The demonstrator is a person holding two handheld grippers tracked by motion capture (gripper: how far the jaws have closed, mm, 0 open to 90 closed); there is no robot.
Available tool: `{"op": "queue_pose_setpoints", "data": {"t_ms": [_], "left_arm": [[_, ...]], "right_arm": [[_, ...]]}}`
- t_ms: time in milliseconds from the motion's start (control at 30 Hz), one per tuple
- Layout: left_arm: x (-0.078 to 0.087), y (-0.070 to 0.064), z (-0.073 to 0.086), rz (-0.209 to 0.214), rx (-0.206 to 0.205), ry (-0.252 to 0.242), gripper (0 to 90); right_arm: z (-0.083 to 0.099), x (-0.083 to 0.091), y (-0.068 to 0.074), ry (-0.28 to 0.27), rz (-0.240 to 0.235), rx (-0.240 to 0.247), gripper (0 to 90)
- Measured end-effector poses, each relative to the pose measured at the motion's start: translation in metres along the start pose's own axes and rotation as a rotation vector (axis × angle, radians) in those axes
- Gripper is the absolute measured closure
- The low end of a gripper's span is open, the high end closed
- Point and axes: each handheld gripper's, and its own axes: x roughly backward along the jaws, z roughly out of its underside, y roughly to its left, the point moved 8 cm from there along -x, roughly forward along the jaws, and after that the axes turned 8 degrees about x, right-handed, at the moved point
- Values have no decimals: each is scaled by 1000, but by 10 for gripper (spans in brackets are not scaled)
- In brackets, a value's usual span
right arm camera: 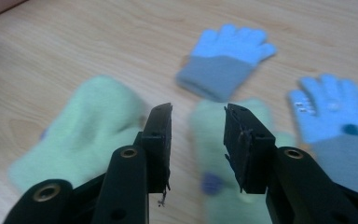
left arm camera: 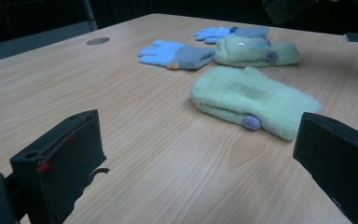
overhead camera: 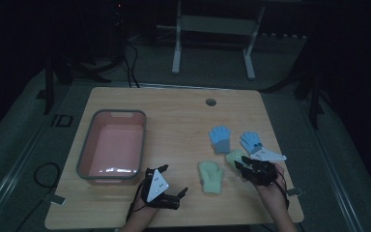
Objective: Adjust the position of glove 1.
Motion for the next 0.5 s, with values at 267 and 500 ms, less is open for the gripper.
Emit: {"op": "queue_pose_setpoints", "data": {"t_ms": [267, 500], "left_arm": [[0, 0, 0, -2, 0, 1, 17], [0, 0, 0, -4, 1, 1, 17]], "right_arm": [[4, 3, -25, 12, -12, 31, 618], [11, -15, -32, 11, -34, 35, 611]]}}
